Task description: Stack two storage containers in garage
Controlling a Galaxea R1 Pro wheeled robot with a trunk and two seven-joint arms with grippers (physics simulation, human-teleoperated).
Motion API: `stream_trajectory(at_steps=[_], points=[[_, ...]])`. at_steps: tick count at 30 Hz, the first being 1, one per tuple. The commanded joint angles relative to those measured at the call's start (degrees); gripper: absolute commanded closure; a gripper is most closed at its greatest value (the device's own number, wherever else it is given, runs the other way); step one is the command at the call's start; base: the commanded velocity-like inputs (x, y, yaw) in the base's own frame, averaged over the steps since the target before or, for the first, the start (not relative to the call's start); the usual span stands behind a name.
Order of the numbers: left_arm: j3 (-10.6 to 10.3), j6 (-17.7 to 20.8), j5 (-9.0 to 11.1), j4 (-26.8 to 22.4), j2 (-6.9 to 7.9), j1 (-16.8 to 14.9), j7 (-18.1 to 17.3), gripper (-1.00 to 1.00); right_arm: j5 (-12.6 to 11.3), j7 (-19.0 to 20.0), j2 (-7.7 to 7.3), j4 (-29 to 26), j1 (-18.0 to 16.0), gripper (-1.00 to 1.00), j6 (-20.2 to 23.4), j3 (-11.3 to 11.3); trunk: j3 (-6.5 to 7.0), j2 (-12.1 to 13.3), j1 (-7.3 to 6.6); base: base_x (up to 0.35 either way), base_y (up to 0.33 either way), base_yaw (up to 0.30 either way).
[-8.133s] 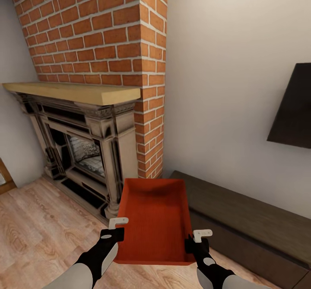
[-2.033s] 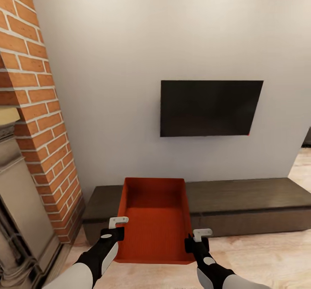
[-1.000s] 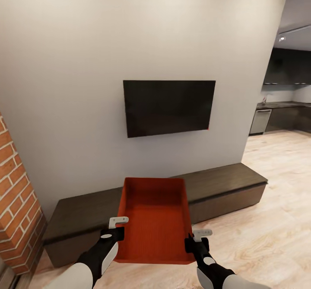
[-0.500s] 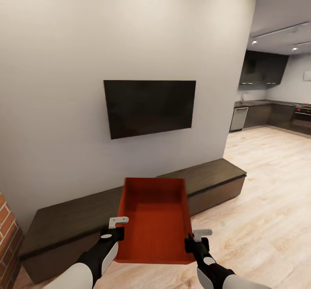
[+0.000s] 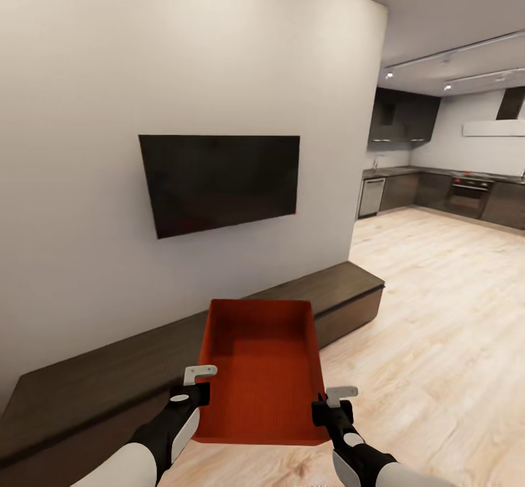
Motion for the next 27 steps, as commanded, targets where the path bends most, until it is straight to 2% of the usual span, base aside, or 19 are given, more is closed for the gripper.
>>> stream_trajectory(at_steps=[1,27], points=[[0.34,0.43,-0.67,-0.31,0.07,-0.05,0.78,1.0,-1.79,-0.73,-0.01,0.25,-0.05,1.0,-0.48,-0.69,-0.09,-0.07,0.01,0.0,0.0,-0.244],[0.27,0.43,-0.67,-0.4,0.07,-0.05,0.78,1.0,-1.79,-0.73,-0.03,0.25,-0.05,1.0,-0.48,-0.69,-0.09,-0.07,0.01,0.0,0.0,-0.244]])
